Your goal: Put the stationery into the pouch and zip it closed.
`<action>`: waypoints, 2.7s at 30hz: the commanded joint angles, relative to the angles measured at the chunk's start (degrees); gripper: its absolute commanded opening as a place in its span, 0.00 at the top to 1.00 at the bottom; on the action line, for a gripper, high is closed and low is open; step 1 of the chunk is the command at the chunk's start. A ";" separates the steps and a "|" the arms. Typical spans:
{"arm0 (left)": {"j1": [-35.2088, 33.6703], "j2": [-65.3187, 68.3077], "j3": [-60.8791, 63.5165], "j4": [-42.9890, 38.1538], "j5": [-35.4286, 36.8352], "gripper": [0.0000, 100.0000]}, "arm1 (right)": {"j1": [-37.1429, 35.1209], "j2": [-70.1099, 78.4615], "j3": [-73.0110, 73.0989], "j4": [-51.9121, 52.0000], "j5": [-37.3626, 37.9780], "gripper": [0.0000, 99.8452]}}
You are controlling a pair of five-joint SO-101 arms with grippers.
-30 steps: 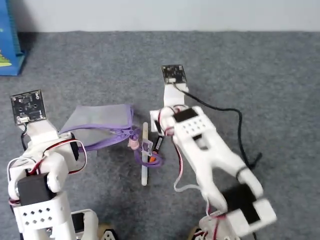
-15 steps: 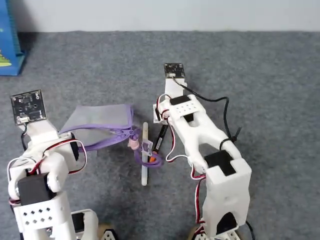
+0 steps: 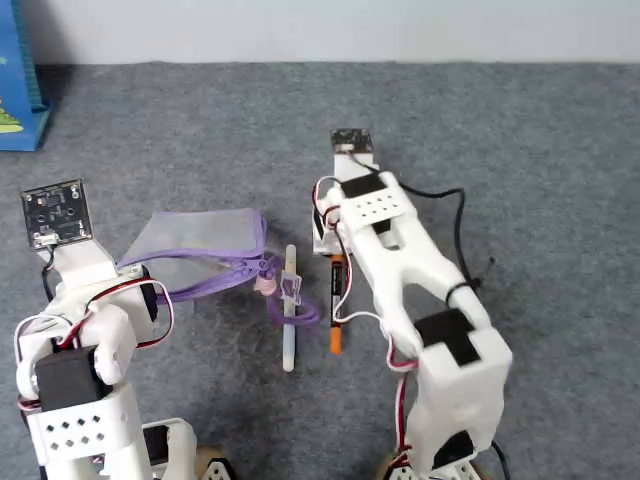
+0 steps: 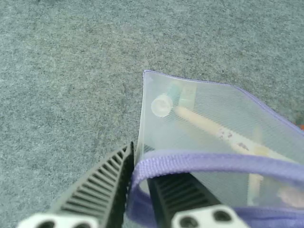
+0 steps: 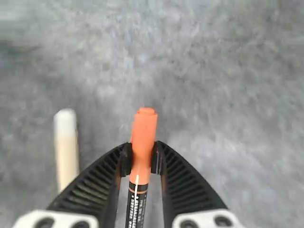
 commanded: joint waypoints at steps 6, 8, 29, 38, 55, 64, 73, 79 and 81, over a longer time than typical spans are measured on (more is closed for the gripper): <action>-0.18 -0.26 -3.30 -0.62 0.79 0.99 | -2.15 -21.85 -2.64 15.08 -0.09 0.99; -0.18 -0.26 -3.30 -0.62 0.79 0.99 | -3.12 -27.21 -2.64 17.45 -0.09 0.99; -0.18 -0.26 -3.12 0.26 0.79 0.99 | -19.82 -64.84 -2.55 18.77 -0.44 0.99; -0.18 -0.26 -3.12 0.26 0.79 0.99 | -23.52 -72.92 -2.55 11.03 -2.90 0.99; -0.26 -0.26 -2.51 0.18 0.79 0.99 | -22.99 -96.04 25.49 -20.26 -4.92 0.99; -0.26 -0.26 -2.51 0.18 0.79 0.99 | -23.16 -98.59 45.63 -46.99 -4.13 0.99; -0.26 -0.26 -2.51 0.18 0.79 0.99 | -23.43 -85.67 55.47 -73.63 1.85 0.99; -0.26 -0.26 -2.51 0.09 0.70 0.99 | -24.04 -76.35 55.82 -81.63 3.52 0.99; -0.26 -0.26 -2.51 0.09 0.70 0.99 | -25.10 -73.89 56.00 -83.65 5.36 0.99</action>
